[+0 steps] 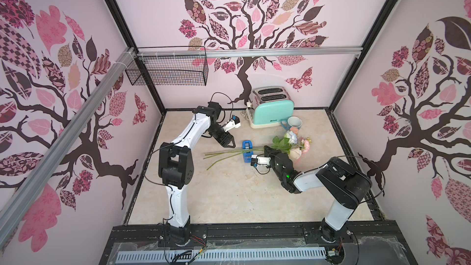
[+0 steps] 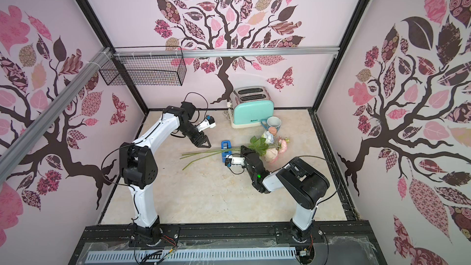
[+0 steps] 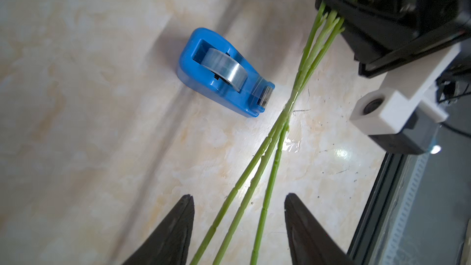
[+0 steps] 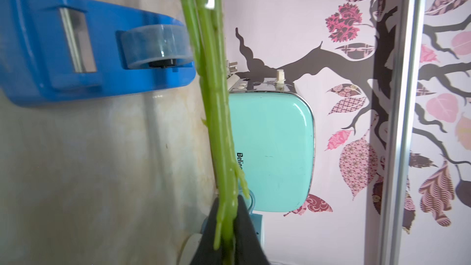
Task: Wrap bouquets with tape
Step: Wrap the tape around the bouquet.
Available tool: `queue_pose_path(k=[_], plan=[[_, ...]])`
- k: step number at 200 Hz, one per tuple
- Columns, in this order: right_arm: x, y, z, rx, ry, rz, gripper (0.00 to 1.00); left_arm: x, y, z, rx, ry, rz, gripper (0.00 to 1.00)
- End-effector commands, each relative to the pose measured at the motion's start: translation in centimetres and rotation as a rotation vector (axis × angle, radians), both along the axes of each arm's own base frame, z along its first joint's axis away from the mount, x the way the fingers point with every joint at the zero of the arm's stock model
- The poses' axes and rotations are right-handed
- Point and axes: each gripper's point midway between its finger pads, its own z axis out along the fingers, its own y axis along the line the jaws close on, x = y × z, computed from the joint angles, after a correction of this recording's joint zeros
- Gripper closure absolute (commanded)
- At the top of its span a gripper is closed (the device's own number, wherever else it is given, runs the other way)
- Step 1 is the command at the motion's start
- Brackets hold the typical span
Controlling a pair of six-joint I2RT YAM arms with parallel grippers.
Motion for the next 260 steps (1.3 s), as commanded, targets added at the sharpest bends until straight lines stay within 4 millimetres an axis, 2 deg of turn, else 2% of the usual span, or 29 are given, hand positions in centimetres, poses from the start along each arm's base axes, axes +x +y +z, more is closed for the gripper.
queue_pose_path(k=[1,9,14,33,50,75,87,103,107,142,165,190,246,254,260], plan=[[0.4,0.2,2.7,0.017,-0.142,-0.001,1.00,-1.9,-1.2,0.7,-0.017,0.012,-0.163,0.35],[0.4,0.3,2.9,0.010,-0.153,0.004,1.00,-2.8,-1.5,0.3,-0.021,0.042,-0.207,0.35],[0.4,0.4,3.0,0.016,-0.161,0.006,1.00,-2.5,-1.9,1.0,-0.037,0.015,-0.225,0.35],[0.4,0.6,2.7,0.006,-0.155,0.011,1.00,-2.5,-3.2,1.7,-0.115,0.011,-0.245,0.31],[0.4,0.4,3.0,0.019,-0.172,0.000,1.00,-2.9,-3.8,1.5,-0.135,0.021,-0.275,0.26],[0.3,0.4,3.1,0.020,-0.184,0.004,1.00,-3.7,-3.7,-0.7,-0.044,0.012,-0.365,0.26],[0.3,0.5,3.2,0.025,-0.190,0.006,1.00,-3.1,-3.5,-1.9,0.017,-0.022,-0.384,0.26],[0.2,0.5,3.5,0.034,-0.199,0.007,1.00,-2.2,-3.9,-1.7,0.017,-0.083,-0.396,0.26],[0.2,0.5,3.6,0.036,-0.200,0.006,1.00,-2.4,-3.8,-2.4,0.025,-0.074,-0.391,0.26],[0.1,0.5,4.0,0.053,-0.215,0.009,1.00,-1.2,-4.0,-4.2,0.100,-0.180,-0.437,0.26],[0.0,0.6,4.1,0.061,-0.216,0.013,1.00,-0.8,-4.0,-4.8,0.105,-0.189,-0.449,0.29],[0.0,0.6,3.8,0.060,-0.203,0.014,1.00,-0.2,-4.6,-5.2,0.089,-0.214,-0.442,0.40],[0.0,0.5,3.3,0.069,-0.171,0.010,1.00,-1.6,-4.3,-6.4,0.089,-0.182,-0.449,0.72],[0.0,0.5,3.2,0.073,-0.168,0.010,1.00,-1.7,-4.3,-6.5,0.086,-0.180,-0.444,0.80],[0.0,0.5,3.3,0.079,-0.165,0.009,1.00,-1.7,-4.3,-6.6,0.091,-0.179,-0.445,0.90]])
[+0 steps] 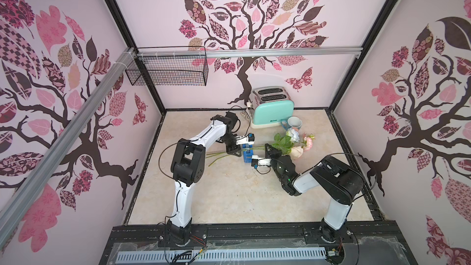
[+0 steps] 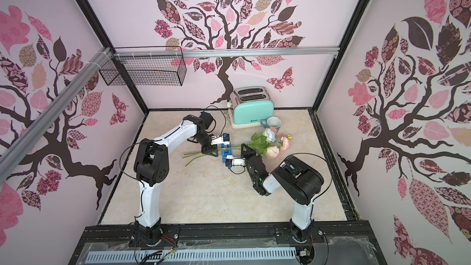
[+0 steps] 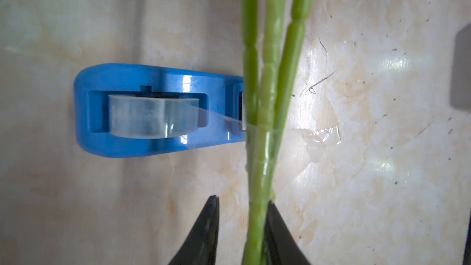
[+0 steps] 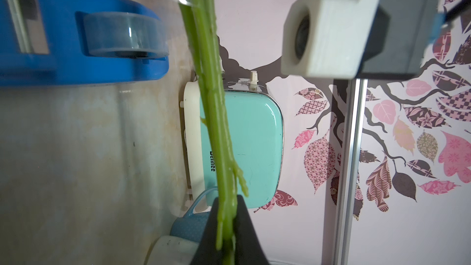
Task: Wrap bouquets with tape
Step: Wrap the tape around the bouquet.
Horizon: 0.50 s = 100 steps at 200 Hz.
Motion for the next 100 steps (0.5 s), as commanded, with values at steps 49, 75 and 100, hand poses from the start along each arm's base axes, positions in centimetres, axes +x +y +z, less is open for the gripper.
queue_pose_path(k=[49,75,100], plan=[[-1.2,0.5,-1.2,0.134,0.219,0.024,1.00,3.0,0.4,0.8,0.027,-0.182,0.091,1.00],[-3.8,1.1,-2.3,0.221,0.481,0.065,0.26,4.1,0.9,2.5,-0.001,-0.357,0.112,1.00],[-5.7,1.1,-1.1,0.328,0.622,0.071,0.11,4.0,1.2,4.1,-0.063,-0.534,0.096,1.00]])
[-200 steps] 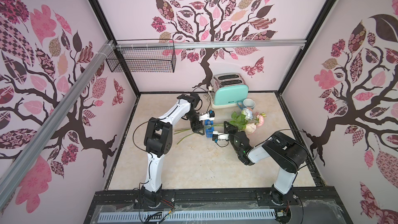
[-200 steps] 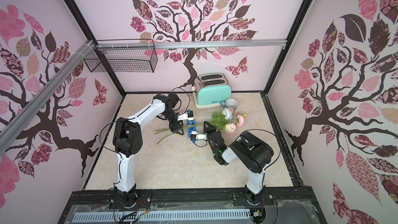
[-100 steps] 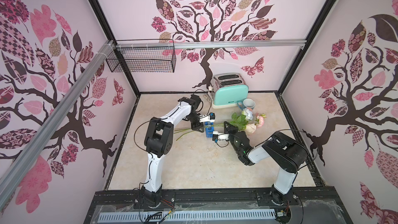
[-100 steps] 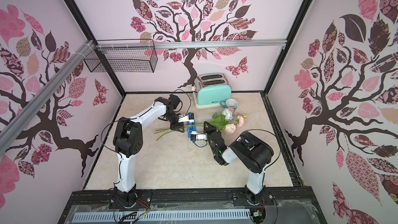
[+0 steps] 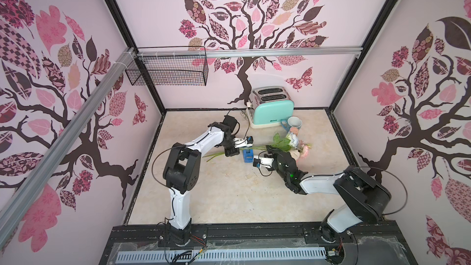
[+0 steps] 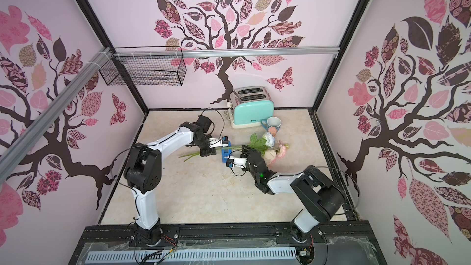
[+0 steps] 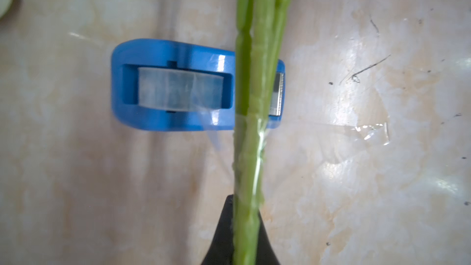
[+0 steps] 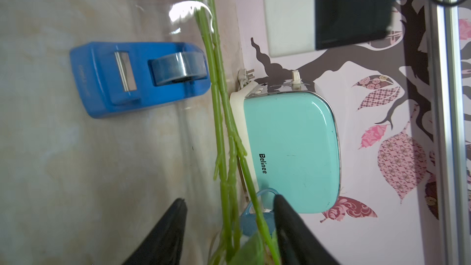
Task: Wrap bouquets with tape
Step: Wrap the tape around the bouquet.
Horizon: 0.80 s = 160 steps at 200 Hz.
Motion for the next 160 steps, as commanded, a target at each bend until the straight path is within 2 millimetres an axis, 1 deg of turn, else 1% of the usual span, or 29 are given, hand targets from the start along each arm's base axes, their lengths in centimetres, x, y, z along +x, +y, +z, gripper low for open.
queue_pose_path(k=[1,7,19,28,50,63,72,83,89,100,110,119,128,131,133,142,146,160], plan=[[-2.9,0.6,-0.7,0.116,0.275,0.018,0.11,2.9,-0.4,3.8,-0.093,-0.279,0.013,1.00],[-3.6,0.7,-0.4,0.124,0.317,0.033,0.10,2.8,-0.3,4.0,-0.098,-0.306,0.007,1.00],[-4.4,0.9,0.9,0.165,0.371,0.046,0.08,2.6,-0.3,4.2,-0.106,-0.325,0.006,1.00],[-5.4,1.2,1.8,0.189,0.439,0.067,0.08,2.5,-0.1,4.2,-0.096,-0.329,0.004,1.00],[-7.2,2.2,4.8,0.280,0.606,0.123,0.07,2.5,0.1,4.4,-0.091,-0.356,0.005,1.00],[-7.1,2.5,6.5,0.334,0.695,0.135,0.09,2.3,0.0,4.6,-0.109,-0.403,-0.006,1.00],[-6.4,2.4,7.7,0.385,0.765,0.127,0.11,2.0,-0.1,4.6,-0.114,-0.436,-0.027,1.00],[-5.7,1.9,8.6,0.427,0.868,0.128,0.14,1.9,0.0,4.7,-0.116,-0.473,-0.034,1.00],[-5.3,1.4,8.6,0.423,0.906,0.114,0.16,2.0,0.1,4.7,-0.113,-0.487,-0.035,1.00],[-4.5,1.2,8.4,0.374,0.915,0.094,0.17,2.1,0.4,4.4,-0.090,-0.503,-0.044,1.00],[-4.2,1.4,7.6,0.322,0.951,0.104,0.19,2.2,0.7,3.9,-0.054,-0.514,-0.051,1.00],[-3.8,1.8,7.6,0.290,0.979,0.118,0.20,2.5,0.9,3.9,-0.036,-0.539,-0.043,1.00],[-3.0,2.1,7.2,0.265,1.008,0.105,0.22,2.8,0.9,4.3,-0.035,-0.581,-0.033,1.00],[-2.6,2.2,7.3,0.263,1.013,0.100,0.22,2.8,0.8,4.5,-0.039,-0.593,-0.032,1.00],[-2.5,2.3,7.0,0.256,1.028,0.092,0.23,2.8,0.8,4.5,-0.039,-0.600,-0.034,1.00],[-1.9,2.6,6.6,0.233,1.071,0.081,0.25,2.8,0.6,4.7,-0.036,-0.626,-0.044,1.00],[-1.8,2.8,6.1,0.216,1.103,0.081,0.27,2.8,0.6,4.7,-0.029,-0.634,-0.047,1.00],[-1.0,3.2,4.9,0.186,1.151,0.068,0.30,3.6,0.7,5.0,0.012,-0.715,-0.019,1.00]])
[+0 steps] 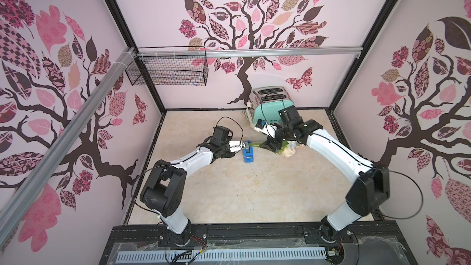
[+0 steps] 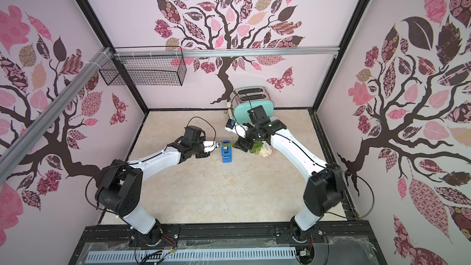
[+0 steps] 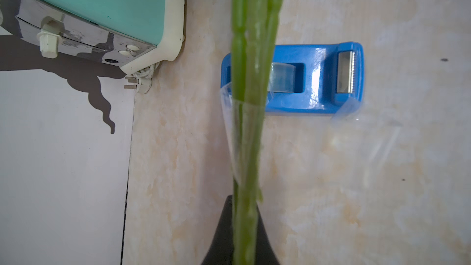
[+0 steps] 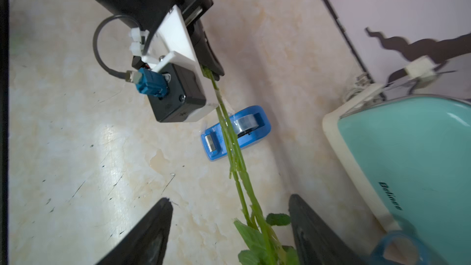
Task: Wrap bouquets with tape
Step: Wrap the tape around the bouquet.
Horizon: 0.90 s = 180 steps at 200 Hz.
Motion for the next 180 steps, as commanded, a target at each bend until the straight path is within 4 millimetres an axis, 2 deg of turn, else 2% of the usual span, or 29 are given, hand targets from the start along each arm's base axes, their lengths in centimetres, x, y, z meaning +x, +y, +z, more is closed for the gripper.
queue_pose_path(k=[1,22,37,54,85,103,145,167,180], plan=[[-1.8,0.0,-3.3,-0.087,0.216,0.051,0.30,1.5,-0.3,2.5,0.011,-0.194,0.028,1.00],[-0.7,1.0,-3.7,-0.069,0.226,0.061,0.31,1.3,-0.4,2.1,0.057,-0.256,-0.003,1.00],[0.2,1.3,-3.7,-0.082,0.193,0.065,0.31,1.7,-0.6,3.0,0.031,-0.325,0.002,1.00],[0.2,1.8,-4.0,-0.087,0.204,0.095,0.31,1.8,-0.7,3.8,0.025,-0.370,0.004,1.00],[-0.1,2.0,-6.8,-0.147,0.242,0.125,0.32,1.7,-0.8,5.5,-0.002,-0.475,0.005,1.00],[0.3,2.3,-7.8,-0.165,0.242,0.128,0.33,1.5,-0.9,5.6,0.014,-0.512,-0.006,1.00],[2.8,2.7,-7.6,-0.197,0.124,0.102,0.36,1.0,-0.9,6.6,0.003,-0.590,-0.028,1.00],[2.8,2.8,-7.4,-0.190,0.096,0.120,0.43,1.0,-0.9,7.1,0.004,-0.605,-0.026,1.00],[2.5,2.9,-7.9,-0.193,0.097,0.125,0.54,1.1,-0.8,7.3,0.003,-0.607,-0.020,1.00]])
